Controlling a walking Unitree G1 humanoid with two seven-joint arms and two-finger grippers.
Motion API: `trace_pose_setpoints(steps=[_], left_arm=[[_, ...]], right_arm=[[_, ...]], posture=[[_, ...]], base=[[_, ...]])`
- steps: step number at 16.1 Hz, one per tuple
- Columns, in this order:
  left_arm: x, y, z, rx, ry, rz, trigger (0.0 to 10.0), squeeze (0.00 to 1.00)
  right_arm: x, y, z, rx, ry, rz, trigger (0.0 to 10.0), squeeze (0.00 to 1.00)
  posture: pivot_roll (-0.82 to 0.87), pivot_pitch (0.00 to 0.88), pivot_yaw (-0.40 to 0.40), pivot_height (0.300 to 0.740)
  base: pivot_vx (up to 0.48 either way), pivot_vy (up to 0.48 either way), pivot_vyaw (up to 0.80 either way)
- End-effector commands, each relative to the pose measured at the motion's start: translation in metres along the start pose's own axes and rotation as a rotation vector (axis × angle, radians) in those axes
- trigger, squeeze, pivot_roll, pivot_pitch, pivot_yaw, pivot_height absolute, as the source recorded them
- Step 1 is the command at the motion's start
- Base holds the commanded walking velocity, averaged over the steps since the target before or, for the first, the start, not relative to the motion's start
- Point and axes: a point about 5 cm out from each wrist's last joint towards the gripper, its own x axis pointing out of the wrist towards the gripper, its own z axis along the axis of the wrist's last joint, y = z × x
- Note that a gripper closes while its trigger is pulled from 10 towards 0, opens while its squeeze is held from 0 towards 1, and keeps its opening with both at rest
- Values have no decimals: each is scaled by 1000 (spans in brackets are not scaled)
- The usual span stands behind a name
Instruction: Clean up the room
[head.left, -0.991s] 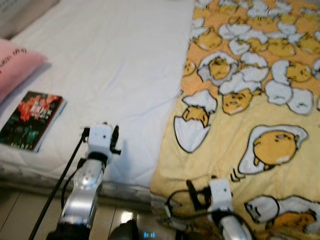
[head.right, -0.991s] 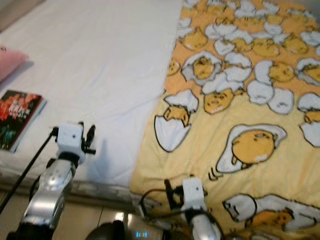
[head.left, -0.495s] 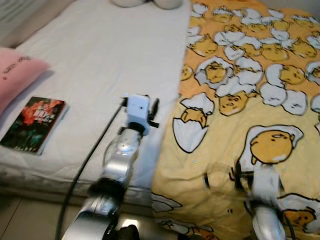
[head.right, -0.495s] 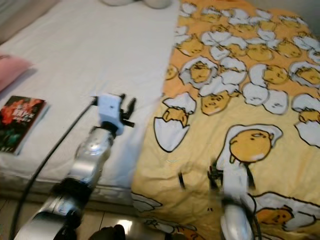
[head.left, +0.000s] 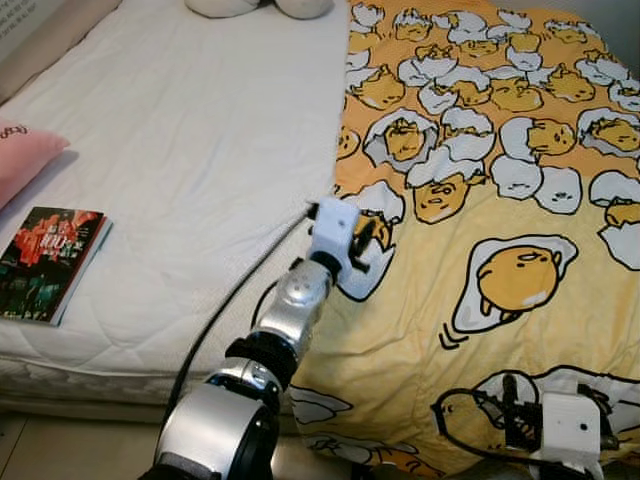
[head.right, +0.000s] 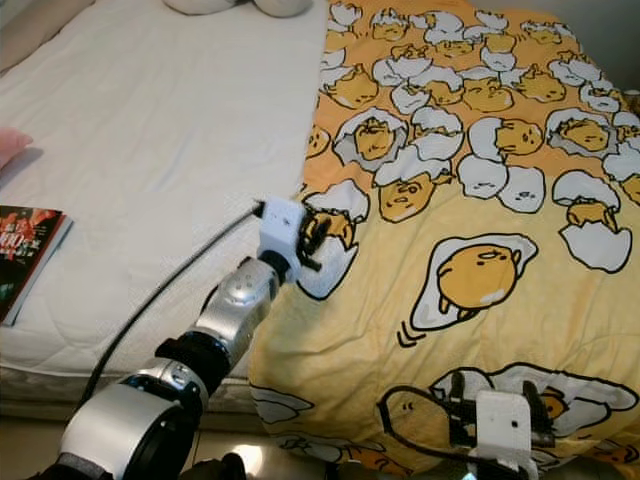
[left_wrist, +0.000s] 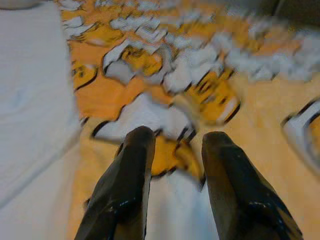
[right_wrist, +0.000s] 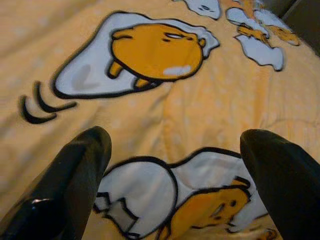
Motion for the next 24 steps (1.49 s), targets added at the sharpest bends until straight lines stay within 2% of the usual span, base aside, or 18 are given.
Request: trace_pose_setpoints(steps=[1,4,7,8,9,10,11,12,14,16,18,21,22,24], left_arm=[[2,-24,-4,12,42,-2,10000,0],[0,-13,-11,6,71,74,10000,0],[2,-20,-9,-3,86,69,10000,0],[2,-22,-9,-10,84,57,10000,0],[3,-33,-8,-48,73,10,10000,0],[2,-37,-8,-23,74,-2,10000,0],[-1,-41,-17,77,126,1,10000,0],[-3,-39,-22,82,148,25,10000,0],[-5,-38,-29,11,192,53,10000,0],[-4,-46,-27,35,194,23,10000,0],[-6,-54,-33,75,252,-1,10000,0],[-14,-67,-49,54,359,-46,10000,0],[-16,-66,-54,73,383,-53,10000,0],[-22,-55,-65,114,427,-18,10000,0]], right_arm=[[-5,4,5,36,1,52,10000,0],[-24,6,-4,35,64,147,10000,0],[-35,16,-8,11,113,243,10000,0],[-35,15,-7,5,114,254,10000,0],[-35,11,-6,-1,118,256,10000,0],[-35,10,-6,-2,119,255,10000,0],[-33,10,-1,40,106,266,10000,0],[-34,12,2,79,93,288,10000,0],[-38,12,7,96,83,344,10000,0],[-40,10,3,100,113,353,10000,0],[-41,11,4,81,122,397,10000,0],[-41,3,7,61,135,416,10000,0],[-40,2,9,72,133,414,10000,0],[-38,3,12,102,132,426,10000,0]], posture=[[-147,238,-29,740],[-150,275,-52,740],[-163,291,-72,740],[-169,296,-77,740],[-171,298,-83,740],[-175,296,-85,740],[-179,294,-86,740],[-179,294,-86,740],[-193,290,-88,740],[-201,289,-95,740],[-227,283,-109,740],[-270,265,-138,740],[-271,263,-140,740],[-271,263,-140,740]], base=[[0,0,0],[0,0,0],[0,0,0],[0,0,0],[0,0,0],[0,0,0],[0,0,0],[0,0,0],[0,0,0],[0,0,0],[0,0,0],[0,0,0],[0,0,0],[0,0,0]])
